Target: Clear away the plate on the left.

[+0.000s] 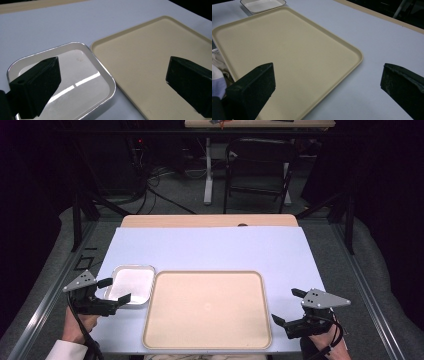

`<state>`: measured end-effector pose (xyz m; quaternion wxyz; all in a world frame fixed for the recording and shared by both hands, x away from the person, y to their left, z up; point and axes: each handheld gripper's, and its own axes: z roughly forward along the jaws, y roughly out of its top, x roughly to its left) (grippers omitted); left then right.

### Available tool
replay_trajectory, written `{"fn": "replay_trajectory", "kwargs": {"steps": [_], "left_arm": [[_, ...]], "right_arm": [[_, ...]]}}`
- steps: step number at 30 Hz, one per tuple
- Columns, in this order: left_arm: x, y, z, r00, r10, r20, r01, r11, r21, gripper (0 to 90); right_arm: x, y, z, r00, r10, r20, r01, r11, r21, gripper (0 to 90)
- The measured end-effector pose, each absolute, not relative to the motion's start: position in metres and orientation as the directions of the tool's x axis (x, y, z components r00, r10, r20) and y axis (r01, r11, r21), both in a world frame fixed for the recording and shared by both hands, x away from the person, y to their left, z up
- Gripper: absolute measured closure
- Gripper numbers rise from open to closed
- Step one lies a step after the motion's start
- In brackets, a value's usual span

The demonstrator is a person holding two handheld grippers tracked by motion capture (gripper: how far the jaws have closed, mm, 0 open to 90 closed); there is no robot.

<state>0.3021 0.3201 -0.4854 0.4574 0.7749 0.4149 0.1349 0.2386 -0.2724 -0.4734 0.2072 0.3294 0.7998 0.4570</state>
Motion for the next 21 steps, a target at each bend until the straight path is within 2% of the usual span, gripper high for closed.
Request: {"fn": "replay_trajectory", "kwargs": {"steps": [6, 21], "left_arm": [[0.318, 0.325, -0.490, 0.544, 0.818, -0.187, 0.599, -0.222, 0.770, 0.0], [0.356, 0.352, -0.507, 0.398, 0.890, -0.222, 0.727, -0.158, 0.668, 0.0]], "right_arm": [[0.239, -0.272, -0.474, -0.697, 0.716, -0.031, 0.339, 0.367, 0.866, 0.0], [0.239, -0.272, -0.474, -0.700, 0.714, -0.029, 0.342, 0.370, 0.864, 0.0]]}}
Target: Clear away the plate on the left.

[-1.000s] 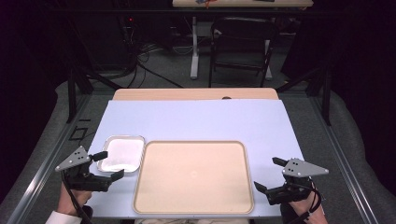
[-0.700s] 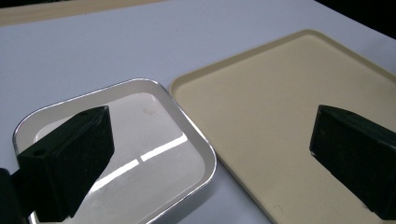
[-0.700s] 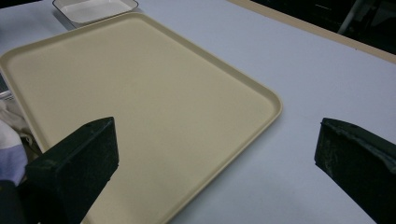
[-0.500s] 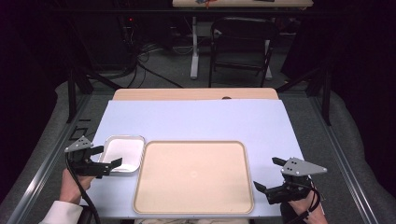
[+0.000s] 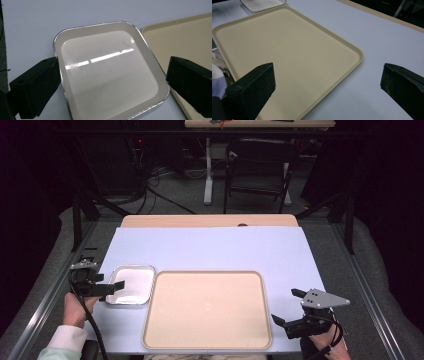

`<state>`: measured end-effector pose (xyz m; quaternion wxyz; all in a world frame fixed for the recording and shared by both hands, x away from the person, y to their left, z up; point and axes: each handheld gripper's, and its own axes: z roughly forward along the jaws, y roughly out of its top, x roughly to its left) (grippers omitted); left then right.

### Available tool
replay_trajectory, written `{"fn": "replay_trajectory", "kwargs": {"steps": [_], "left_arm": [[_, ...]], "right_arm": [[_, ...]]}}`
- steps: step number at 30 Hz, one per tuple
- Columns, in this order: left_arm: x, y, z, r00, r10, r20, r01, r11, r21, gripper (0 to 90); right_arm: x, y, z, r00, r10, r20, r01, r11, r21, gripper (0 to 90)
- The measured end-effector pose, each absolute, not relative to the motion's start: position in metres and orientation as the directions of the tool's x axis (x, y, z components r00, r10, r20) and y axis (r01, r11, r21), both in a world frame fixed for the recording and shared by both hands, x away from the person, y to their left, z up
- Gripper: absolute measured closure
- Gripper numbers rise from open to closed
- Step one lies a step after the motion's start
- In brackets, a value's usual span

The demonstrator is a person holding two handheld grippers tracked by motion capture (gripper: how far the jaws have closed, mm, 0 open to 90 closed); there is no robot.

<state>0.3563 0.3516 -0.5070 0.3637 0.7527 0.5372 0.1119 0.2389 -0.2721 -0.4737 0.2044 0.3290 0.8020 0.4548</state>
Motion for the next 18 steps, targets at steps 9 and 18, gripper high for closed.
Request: {"fn": "replay_trajectory", "kwargs": {"steps": [9, 18], "left_arm": [[0.372, 0.354, -0.516, 0.352, 0.912, -0.213, 0.781, -0.160, 0.604, 0.0], [0.383, 0.359, -0.523, 0.310, 0.927, -0.210, 0.818, -0.147, 0.556, 0.0]], "right_arm": [[0.239, -0.272, -0.474, -0.700, 0.713, -0.030, 0.343, 0.372, 0.862, 0.0], [0.239, -0.272, -0.474, -0.702, 0.712, -0.030, 0.344, 0.375, 0.861, 0.0]]}}
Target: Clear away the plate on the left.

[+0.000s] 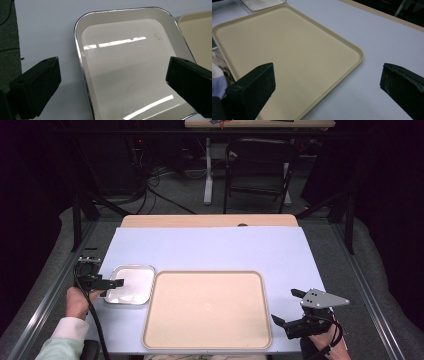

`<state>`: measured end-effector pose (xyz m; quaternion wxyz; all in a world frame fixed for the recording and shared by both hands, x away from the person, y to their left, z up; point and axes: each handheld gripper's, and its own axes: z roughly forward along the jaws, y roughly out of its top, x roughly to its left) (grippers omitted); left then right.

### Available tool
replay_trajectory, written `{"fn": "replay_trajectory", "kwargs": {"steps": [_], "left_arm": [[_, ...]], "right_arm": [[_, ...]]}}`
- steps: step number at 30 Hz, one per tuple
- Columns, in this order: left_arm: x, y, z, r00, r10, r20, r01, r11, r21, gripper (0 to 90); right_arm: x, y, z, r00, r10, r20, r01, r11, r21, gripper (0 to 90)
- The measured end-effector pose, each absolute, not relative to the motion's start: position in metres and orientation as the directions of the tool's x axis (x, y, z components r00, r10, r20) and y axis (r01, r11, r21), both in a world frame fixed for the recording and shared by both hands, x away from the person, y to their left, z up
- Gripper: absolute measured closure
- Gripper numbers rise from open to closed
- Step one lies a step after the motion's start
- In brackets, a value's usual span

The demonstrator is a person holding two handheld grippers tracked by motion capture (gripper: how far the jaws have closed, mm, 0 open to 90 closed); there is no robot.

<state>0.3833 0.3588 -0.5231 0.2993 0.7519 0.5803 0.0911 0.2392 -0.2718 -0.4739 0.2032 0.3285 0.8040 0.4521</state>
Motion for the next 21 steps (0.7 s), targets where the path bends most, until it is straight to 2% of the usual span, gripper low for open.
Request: {"fn": "replay_trajectory", "kwargs": {"steps": [3, 8, 18, 21], "left_arm": [[0.387, 0.359, -0.525, 0.301, 0.931, -0.206, 0.827, -0.147, 0.543, 0.6], [0.391, 0.359, -0.527, 0.298, 0.935, -0.192, 0.836, -0.158, 0.526, 7.4], [0.393, 0.364, -0.531, 0.287, 0.937, -0.197, 0.848, -0.153, 0.508, 32.7], [0.394, 0.367, -0.534, 0.279, 0.939, -0.201, 0.852, -0.145, 0.502, 36.5]], "right_arm": [[0.239, -0.272, -0.474, -0.701, 0.713, -0.030, 0.345, 0.376, 0.860, 0.0], [0.239, -0.272, -0.474, -0.703, 0.711, -0.030, 0.345, 0.377, 0.860, 0.0], [0.239, -0.272, -0.474, -0.702, 0.711, -0.029, 0.348, 0.378, 0.858, 0.0], [0.239, -0.272, -0.474, -0.702, 0.711, -0.028, 0.349, 0.378, 0.858, 0.0]]}}
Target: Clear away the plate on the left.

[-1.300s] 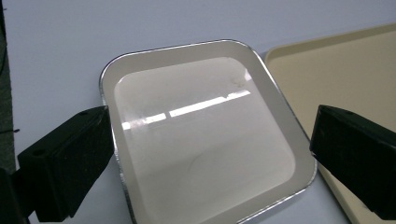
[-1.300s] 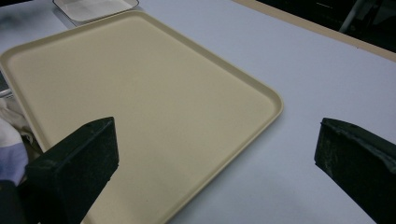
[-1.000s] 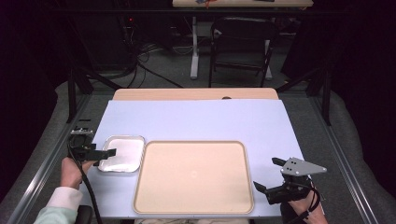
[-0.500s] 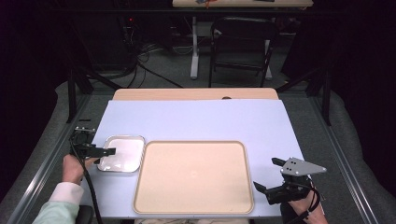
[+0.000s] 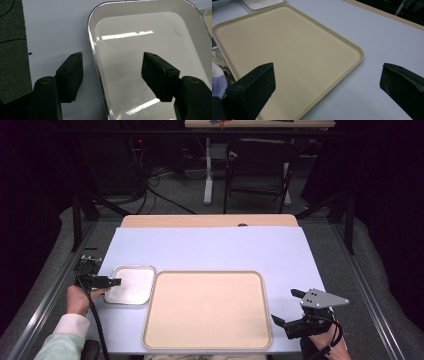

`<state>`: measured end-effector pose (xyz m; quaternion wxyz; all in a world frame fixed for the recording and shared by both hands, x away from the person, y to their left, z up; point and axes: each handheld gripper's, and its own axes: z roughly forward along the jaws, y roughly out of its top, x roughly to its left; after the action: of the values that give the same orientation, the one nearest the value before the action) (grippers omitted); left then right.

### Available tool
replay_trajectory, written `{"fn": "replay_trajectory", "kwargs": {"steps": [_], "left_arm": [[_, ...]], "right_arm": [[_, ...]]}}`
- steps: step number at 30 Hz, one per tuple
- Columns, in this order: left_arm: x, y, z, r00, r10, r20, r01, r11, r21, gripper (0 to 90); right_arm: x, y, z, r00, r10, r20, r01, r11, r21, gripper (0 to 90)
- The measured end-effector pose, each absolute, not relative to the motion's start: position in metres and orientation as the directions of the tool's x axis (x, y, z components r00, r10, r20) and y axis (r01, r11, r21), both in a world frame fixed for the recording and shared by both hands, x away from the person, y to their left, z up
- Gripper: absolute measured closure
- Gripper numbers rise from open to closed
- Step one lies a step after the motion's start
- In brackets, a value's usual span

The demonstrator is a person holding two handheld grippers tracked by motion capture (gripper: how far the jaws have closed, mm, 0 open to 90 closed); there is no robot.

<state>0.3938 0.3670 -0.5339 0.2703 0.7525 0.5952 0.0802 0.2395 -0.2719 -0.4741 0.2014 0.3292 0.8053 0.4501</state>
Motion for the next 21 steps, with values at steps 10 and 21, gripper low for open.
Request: {"fn": "replay_trajectory", "kwargs": {"steps": [10, 21], "left_arm": [[0.3958, 0.3724, -0.5393, 0.234, 0.951, -0.200, 0.865, -0.111, 0.489, 50.8], [0.3944, 0.3755, -0.5407, 0.196, 0.959, -0.204, 0.860, -0.067, 0.507, 62.9]], "right_arm": [[0.2398, -0.2718, -0.4743, -0.702, 0.712, -0.028, 0.351, 0.379, 0.856, 0.0], [0.2399, -0.2717, -0.4744, -0.702, 0.712, -0.025, 0.354, 0.379, 0.855, 0.4]]}}
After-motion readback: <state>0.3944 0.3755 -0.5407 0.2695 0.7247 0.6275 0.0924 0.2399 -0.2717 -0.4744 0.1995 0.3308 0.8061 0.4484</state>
